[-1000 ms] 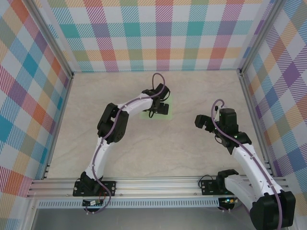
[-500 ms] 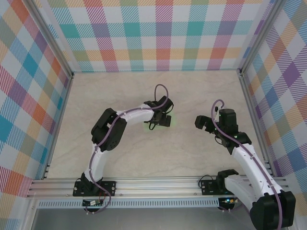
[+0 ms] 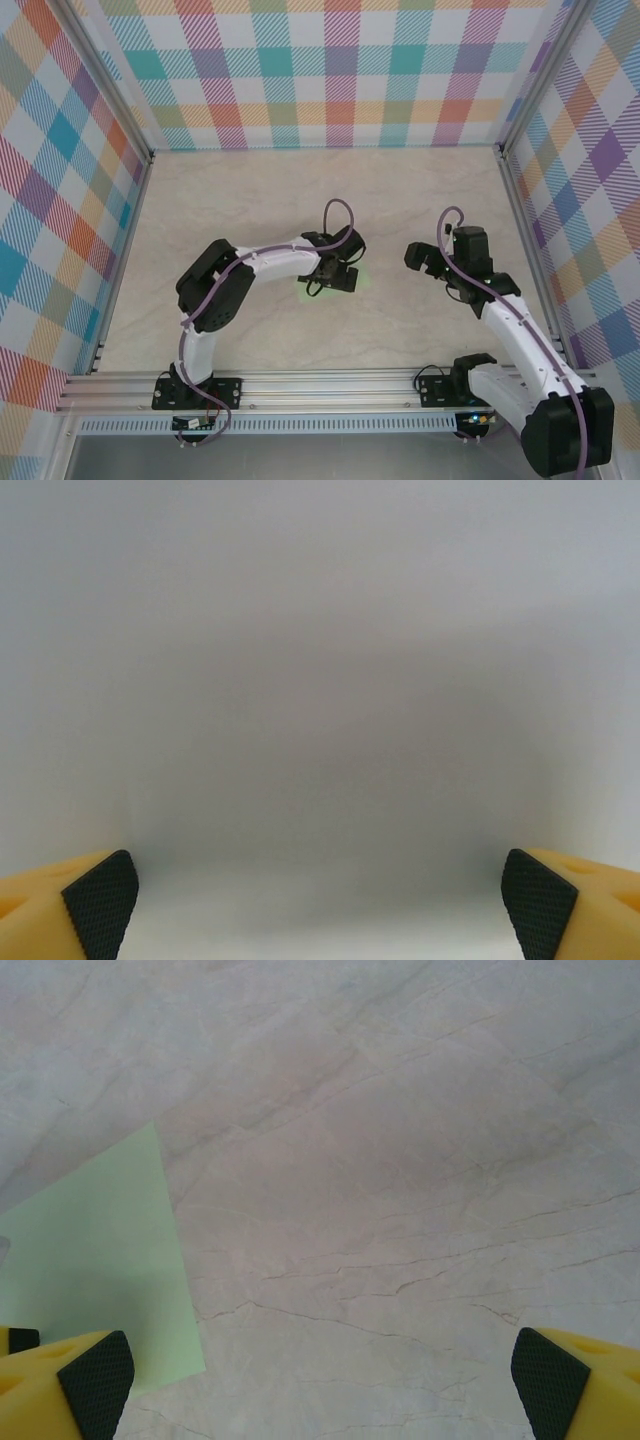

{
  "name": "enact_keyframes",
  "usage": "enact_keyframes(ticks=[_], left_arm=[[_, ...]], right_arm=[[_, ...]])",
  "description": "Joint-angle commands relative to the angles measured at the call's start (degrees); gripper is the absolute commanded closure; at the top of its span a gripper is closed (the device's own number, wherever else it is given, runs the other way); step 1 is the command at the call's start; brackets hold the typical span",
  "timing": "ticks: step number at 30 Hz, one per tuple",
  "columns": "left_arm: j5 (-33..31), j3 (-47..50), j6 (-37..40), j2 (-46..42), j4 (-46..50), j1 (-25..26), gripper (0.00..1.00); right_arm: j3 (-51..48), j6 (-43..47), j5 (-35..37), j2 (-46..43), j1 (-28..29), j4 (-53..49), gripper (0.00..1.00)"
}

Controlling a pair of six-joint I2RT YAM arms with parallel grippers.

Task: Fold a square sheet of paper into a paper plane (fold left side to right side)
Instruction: Move the square sheet of paper to the center of the table, then pick up the square sheet of paper from the center of the table.

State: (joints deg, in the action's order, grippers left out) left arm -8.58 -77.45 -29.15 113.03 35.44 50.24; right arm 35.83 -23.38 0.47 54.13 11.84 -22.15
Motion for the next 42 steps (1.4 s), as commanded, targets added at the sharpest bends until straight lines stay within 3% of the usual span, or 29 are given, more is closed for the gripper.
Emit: enact_keyframes(ticks=[1, 5, 11, 15, 19, 30, 42], left_arm=[[2.9, 1.94, -0.42, -6.97, 1.58, -0.52, 0.02], [8.13, 8.66, -2.89, -14.0, -2.97, -3.01, 0.03], [19.46, 21.86, -11.54, -21.95, -18.79, -6.81, 0.11], [25.45, 27.67, -16.71, -22.82, -31.03, -10.06, 0.15], [27.29, 30.58, -19.83, -20.76, -37.4, -11.97, 0.19], [24.93, 31.83, -19.75, -18.03, -35.55, -12.8, 0.22], [23.17, 32.38, -17.59, -16.24, -32.01, -12.88, 0.22]], right_arm=[[1.99, -0.62, -2.88, 2.77, 1.1, 0.88, 0.0], [4.77, -0.16, -3.33, 9.89, 4.82, 2.5, 0.0], [12.81, -0.15, -2.79, 25.37, 11.06, 7.8, 0.02], [20.99, -0.88, -4.06, 36.86, 13.32, 9.4, 0.04], [29.38, -0.62, -3.07, 46.14, 15.38, 8.56, 0.04], [45.72, 1.93, 0.21, 61.68, 18.58, 1.01, 0.02], [45.39, 1.32, -0.84, 64.63, 22.12, -3.16, 0.02]])
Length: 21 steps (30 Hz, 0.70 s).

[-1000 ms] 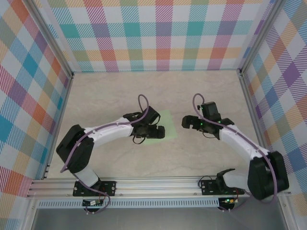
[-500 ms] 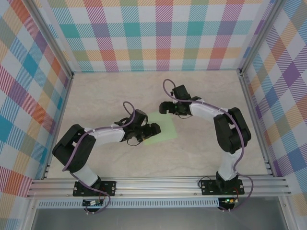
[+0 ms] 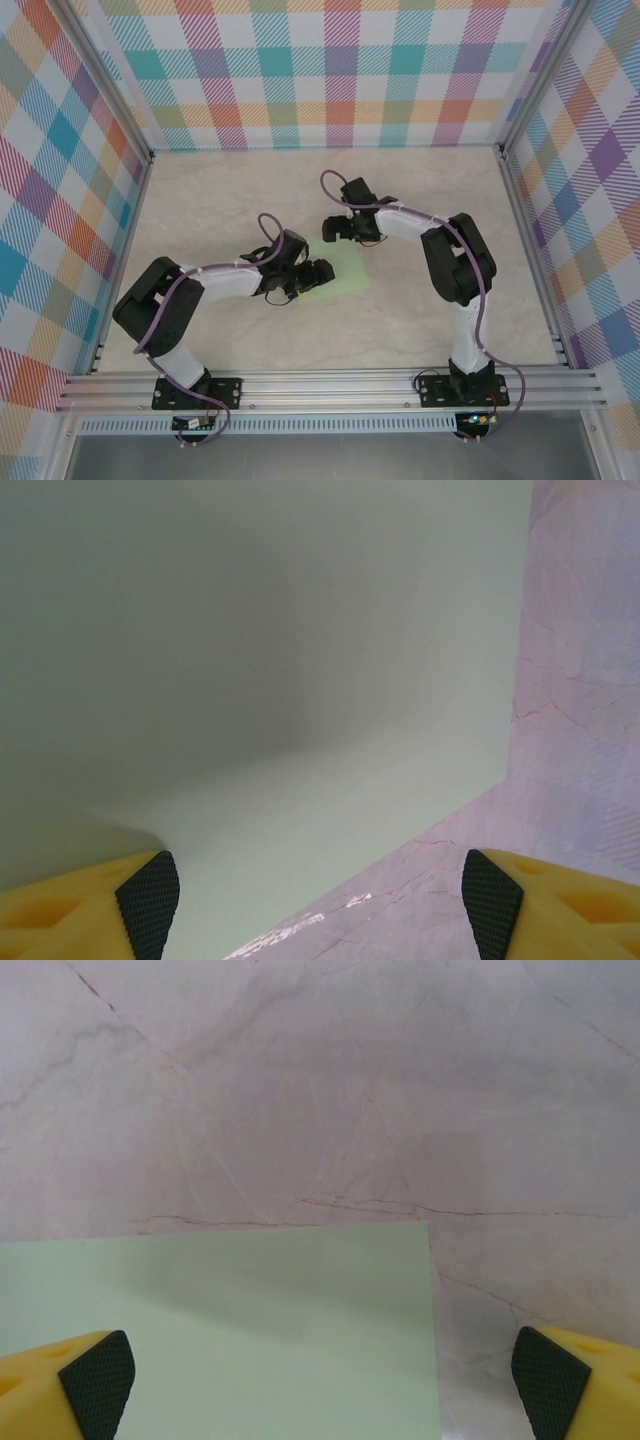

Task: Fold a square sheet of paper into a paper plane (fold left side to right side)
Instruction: Pick up the square sheet of paper from the center of the table.

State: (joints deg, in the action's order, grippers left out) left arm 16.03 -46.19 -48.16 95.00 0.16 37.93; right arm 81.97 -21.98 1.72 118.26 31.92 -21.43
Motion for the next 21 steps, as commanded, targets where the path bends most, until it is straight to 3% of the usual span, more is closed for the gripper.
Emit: enact_keyframes(ticks=[1, 12, 18, 21], left_arm=[[-1.53, 1.16, 1.51, 2.01, 3.11, -0.59, 0.22], [-1.71, 1.76, 1.6, 3.7, 2.06, -0.67, 0.23], [-0.75, 2.55, 2.04, 1.61, -0.09, -1.05, 0.23], [0.3, 3.24, 2.8, -1.38, -0.63, -2.17, 0.21]], right_arm=[[-1.25, -0.12, -2.45, 0.16, 2.7, -4.02, 0.03], [-3.57, -1.4, -5.74, -2.65, 6.4, -5.94, 0.11], [-3.84, -0.1, -6.02, -3.43, 6.32, -7.46, 0.28], [-4.49, 0.64, -6.75, -4.15, 6.14, -7.14, 0.42]])
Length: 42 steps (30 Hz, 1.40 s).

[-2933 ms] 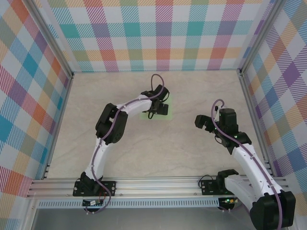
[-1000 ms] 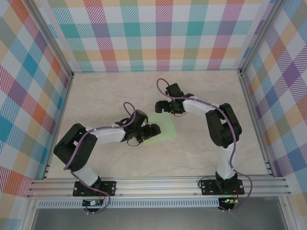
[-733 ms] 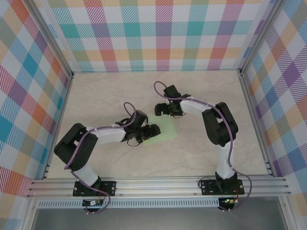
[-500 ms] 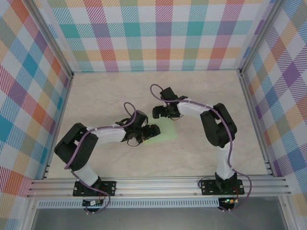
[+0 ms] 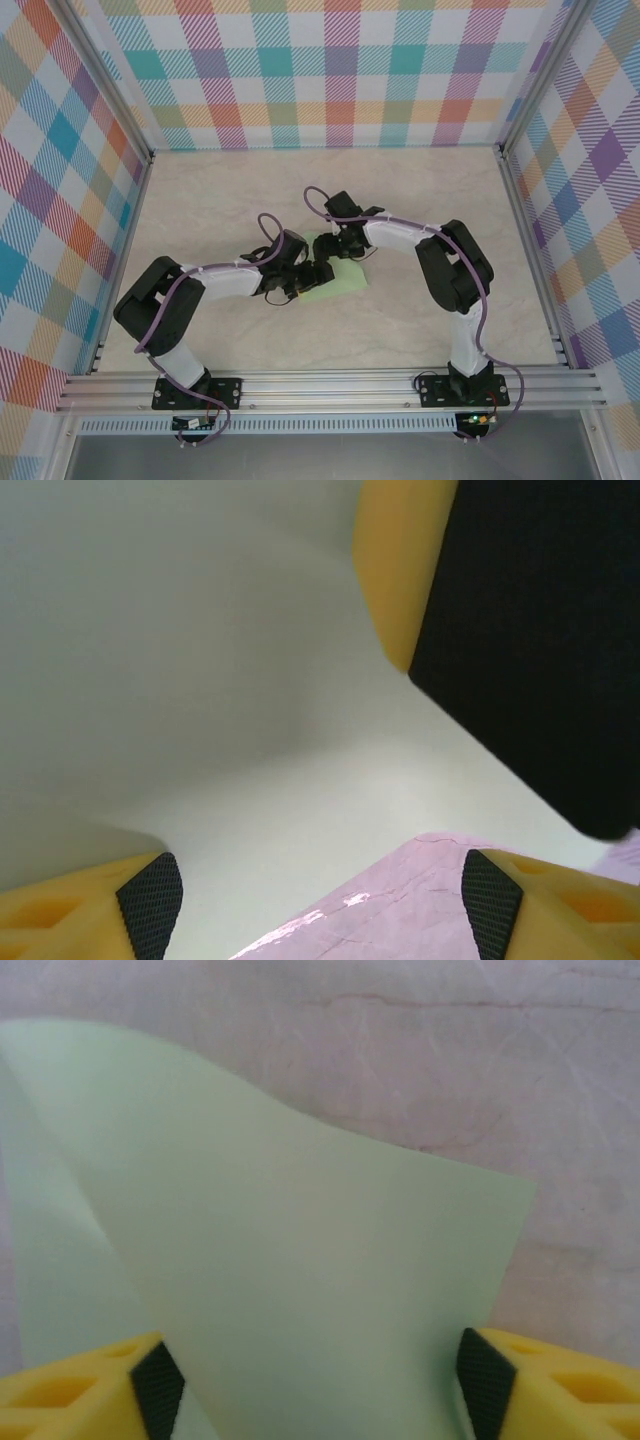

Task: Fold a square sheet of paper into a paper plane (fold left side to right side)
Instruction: Pick up the square sheet of paper from the center of the table, then place a square sheet of paper at the center of the table.

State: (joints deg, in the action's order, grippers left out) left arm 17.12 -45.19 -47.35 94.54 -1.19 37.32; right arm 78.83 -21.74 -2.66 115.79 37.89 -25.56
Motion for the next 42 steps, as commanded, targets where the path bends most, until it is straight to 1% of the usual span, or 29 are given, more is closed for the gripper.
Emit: enact_keyframes(ticks=[1, 4, 8, 12, 16, 20, 24, 27, 30, 35, 38, 42], left_arm=[[-0.48, 2.52, 2.4, -2.45, 0.89, -2.21, 0.2], [0.84, 3.75, 3.82, -7.74, 2.08, -5.3, 0.17], [4.79, 6.56, 5.16, -14.73, 2.86, -12.09, 0.13], [10.84, 9.33, 5.43, -20.07, 0.83, -18.92, 0.1], [16.96, 10.73, 5.39, -24.24, -3.33, -22.75, 0.07], [21.41, 9.73, 4.57, -27.67, -7.13, -23.69, 0.05], [26.1, 6.77, 1.94, -29.71, -12.68, -23.7, 0.02], [28.92, 2.94, 1.4, -30.4, -14.57, -23.61, 0.01], [31.36, -0.84, 1.79, -30.6, -15.89, -23.53, 0.0], [34.26, -6.73, 4.09, -29.24, -14.72, -22.67, 0.0], [34.66, -8.35, 4.4, -28.4, -15.41, -21.87, 0.0], [34.58, -9.75, 5.48, -27.26, -15.62, -19.32, 0.0]], right_arm=[[-1.59, 0.33, -3.01, -2.0, -0.02, -2.68, 0.47], [-2.8, 0.38, -6.13, -3.07, -0.85, -1.04, 0.58], [-6.45, -0.77, -12.56, -5.8, -2.63, 3.88, 0.67], [-11.7, -3.78, -21.77, -9.59, -5.13, 11.73, 0.7], [-15.94, -6.08, -28.32, -14.88, -7.78, 16.52, 0.7], [-20.38, -8.45, -35.11, -22.4, -11.18, 21.75, 0.7], [-24.27, -11.7, -42.31, -31.09, -15.38, 27.84, 0.7], [-23.75, -12.18, -46.4, -36.91, -17.44, 27.52, 0.7], [-21.55, -11.57, -49.03, -40.92, -17.76, 25.4, 0.7], [-18.19, -14.63, -53.48, -43.31, -17.75, 25.97, 0.7], [-17.17, -16.48, -54.7, -44.0, -17.5, 27.33, 0.7], [-16.56, -18.37, -55.17, -44.59, -16.58, 29.58, 0.7]])
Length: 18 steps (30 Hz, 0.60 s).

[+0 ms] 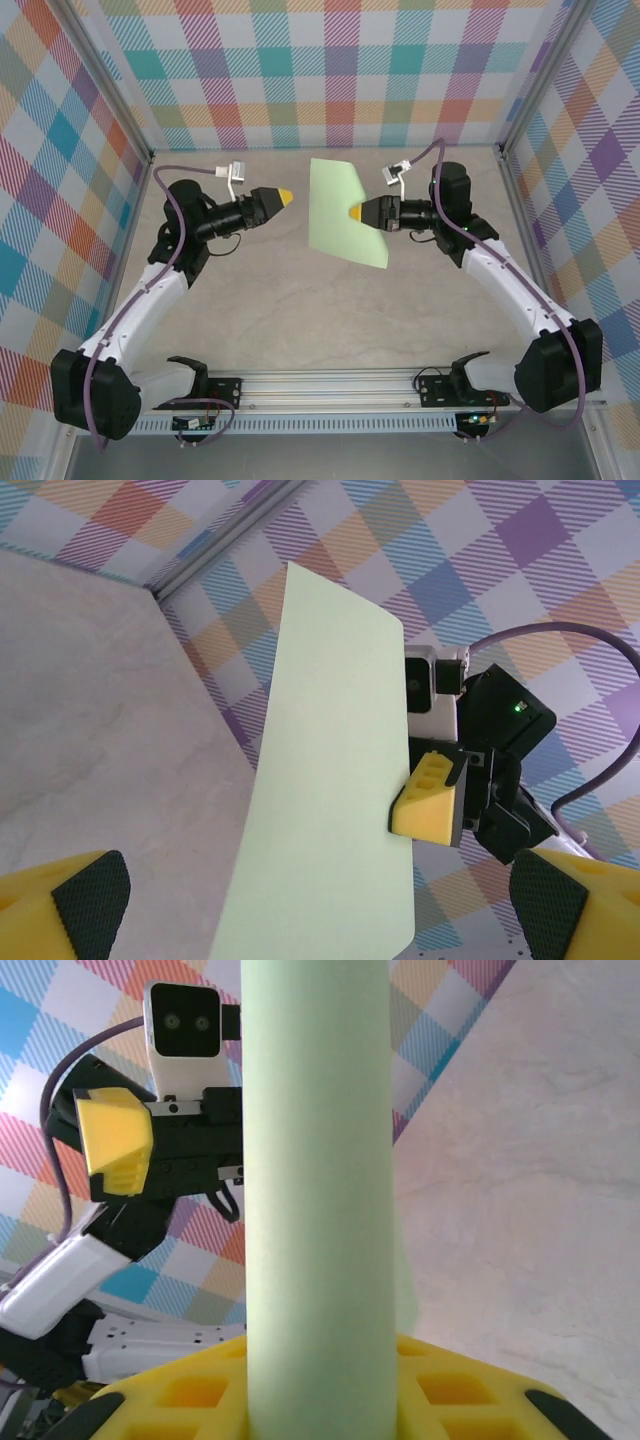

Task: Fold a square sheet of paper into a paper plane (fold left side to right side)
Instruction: Place a square sheet of paper at the center of the table.

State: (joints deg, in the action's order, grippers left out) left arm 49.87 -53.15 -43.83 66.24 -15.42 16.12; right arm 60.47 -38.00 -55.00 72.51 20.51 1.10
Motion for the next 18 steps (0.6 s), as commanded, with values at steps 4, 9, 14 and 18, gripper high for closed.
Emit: enact_keyframes(ticks=[4, 9, 14, 18], left_arm=[[1.61, -3.08, 3.61, 2.58, -0.67, 4.54, 0.0], [2.48, -3.63, 3.67, 3.89, -2.63, 7.52, 0.05], [1.14, -3.06, 4.45, 3.34, -2.6, 8.75, 0.25], [0.41, -1.77, 4.79, 2.86, -1.83, 8.81, 0.4]], right_arm=[[2.49, -3.18, -3.02, -1.67, 1.89, 4.14, 0.7], [2.55, -3.75, -2.71, -2.11, 3.02, 4.61, 0.7], [2.29, -2.05, -0.89, -3.28, 3.0, 2.51, 0.7], [2.52, 0.48, 0.95, -4.29, 2.96, -1.06, 0.69]])
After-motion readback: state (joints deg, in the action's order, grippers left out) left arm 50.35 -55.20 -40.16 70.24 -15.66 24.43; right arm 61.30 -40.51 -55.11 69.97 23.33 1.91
